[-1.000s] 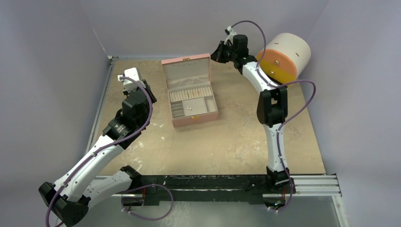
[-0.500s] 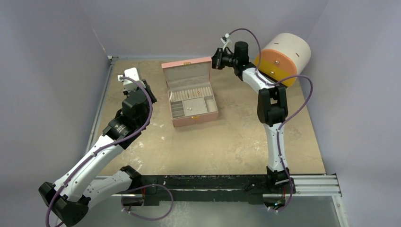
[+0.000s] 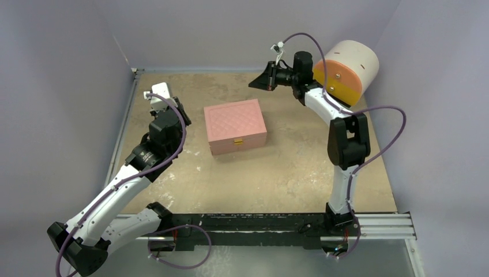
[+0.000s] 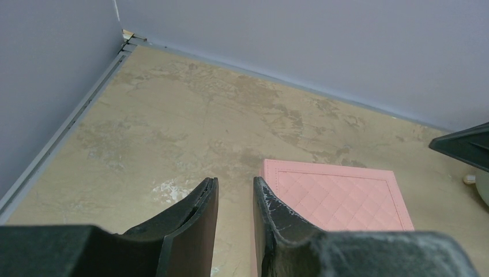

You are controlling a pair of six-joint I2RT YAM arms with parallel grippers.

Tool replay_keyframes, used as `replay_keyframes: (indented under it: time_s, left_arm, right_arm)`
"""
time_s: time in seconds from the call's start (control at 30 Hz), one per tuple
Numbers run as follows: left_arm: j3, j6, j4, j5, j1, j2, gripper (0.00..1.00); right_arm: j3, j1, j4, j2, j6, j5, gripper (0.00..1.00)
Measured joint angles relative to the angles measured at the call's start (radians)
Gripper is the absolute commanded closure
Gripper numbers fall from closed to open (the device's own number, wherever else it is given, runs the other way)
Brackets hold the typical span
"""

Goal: Organize the mixed jewelry

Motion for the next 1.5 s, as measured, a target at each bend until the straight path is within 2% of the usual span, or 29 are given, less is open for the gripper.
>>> replay_keyframes:
  time_s: [0.17, 0.3, 0.6, 0.83, 1.13, 1.5]
  left_arm:
    - [0.000, 0.000, 0.000, 0.000, 0.000, 0.003, 0.73]
    - [0.000, 0.000, 0.000, 0.002, 0.000, 0.012, 0.73]
    - [0.000, -0.001, 0.000, 0.023, 0.000, 0.041, 0.73]
    - [0.000, -0.002, 0.000, 0.060, 0.000, 0.076, 0.73]
    - [0.000, -0.008, -0.001, 0.082, 0.000, 0.085, 0.73]
    - [0.000, -0.010, -0.001, 0.082, 0.000, 0.085, 0.73]
  right_arm:
    - [-0.047, 0.006, -0.055, -0.117, -0.080, 0.029, 1.00]
    - [-0.055, 0.023, -0.162, -0.186, -0.162, 0.114, 1.00]
    - [-0.053, 0.160, -0.457, -0.285, -0.309, 0.412, 1.00]
    - [-0.053, 0.267, -0.617, -0.306, -0.359, 0.587, 1.00]
    - [-0.014, 0.397, -0.724, -0.323, -0.384, 0.801, 1.00]
    - [0.162, 0.527, -0.795, -0.331, -0.454, 1.030, 1.00]
